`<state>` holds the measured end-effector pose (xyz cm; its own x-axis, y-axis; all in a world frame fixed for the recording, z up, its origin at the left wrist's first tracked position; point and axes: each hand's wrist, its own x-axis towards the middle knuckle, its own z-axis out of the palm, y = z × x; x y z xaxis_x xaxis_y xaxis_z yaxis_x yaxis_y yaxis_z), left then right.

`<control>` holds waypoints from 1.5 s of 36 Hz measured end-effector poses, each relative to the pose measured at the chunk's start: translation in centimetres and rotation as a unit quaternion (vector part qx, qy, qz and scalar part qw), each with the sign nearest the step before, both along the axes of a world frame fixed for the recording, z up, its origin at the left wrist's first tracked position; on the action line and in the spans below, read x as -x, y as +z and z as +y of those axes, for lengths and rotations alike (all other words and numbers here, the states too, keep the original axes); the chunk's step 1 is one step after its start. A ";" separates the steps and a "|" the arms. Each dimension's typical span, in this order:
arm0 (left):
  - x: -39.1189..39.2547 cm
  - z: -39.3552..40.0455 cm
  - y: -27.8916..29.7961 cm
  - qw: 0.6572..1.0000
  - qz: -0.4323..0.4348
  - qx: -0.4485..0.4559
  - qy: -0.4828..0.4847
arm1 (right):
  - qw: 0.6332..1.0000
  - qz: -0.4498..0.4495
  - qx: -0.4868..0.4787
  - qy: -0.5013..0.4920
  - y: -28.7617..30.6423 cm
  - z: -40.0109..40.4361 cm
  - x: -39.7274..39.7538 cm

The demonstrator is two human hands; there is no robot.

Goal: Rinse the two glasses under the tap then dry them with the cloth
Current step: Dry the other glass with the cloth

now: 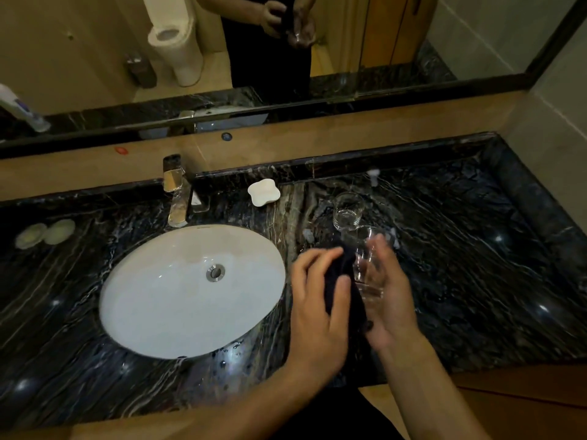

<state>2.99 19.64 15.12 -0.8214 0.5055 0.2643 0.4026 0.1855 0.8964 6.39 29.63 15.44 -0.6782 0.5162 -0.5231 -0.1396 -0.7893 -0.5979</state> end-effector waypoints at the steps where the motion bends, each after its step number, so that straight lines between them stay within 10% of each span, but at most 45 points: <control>1: -0.4 -0.3 -0.3 1.000 0.007 -0.006 -0.008 | 1.000 -0.006 -0.007 0.002 0.1 0.2 -0.1; 8: 1.1 0.7 1.3 0.996 0.061 -0.065 -0.007 | 0.996 0.067 0.010 0.060 0.5 -0.8 -0.8; 17: 4.6 2.9 2.1 0.938 -0.328 -0.082 0.079 | 0.982 0.020 -0.174 0.069 0.3 -0.2 -0.2; 32: 1.0 1.4 0.3 0.998 0.038 -0.034 0.026 | 0.975 -0.078 -0.187 0.088 -0.3 -0.3 0.3; 44: 5.1 2.8 2.4 0.909 -0.391 -0.123 0.078 | 0.981 0.070 -0.074 0.162 0.4 0.6 -0.1; 54: 2.0 1.3 0.7 0.996 -0.029 -0.023 0.080 | 0.990 -0.036 -0.083 0.107 0.0 -0.2 0.4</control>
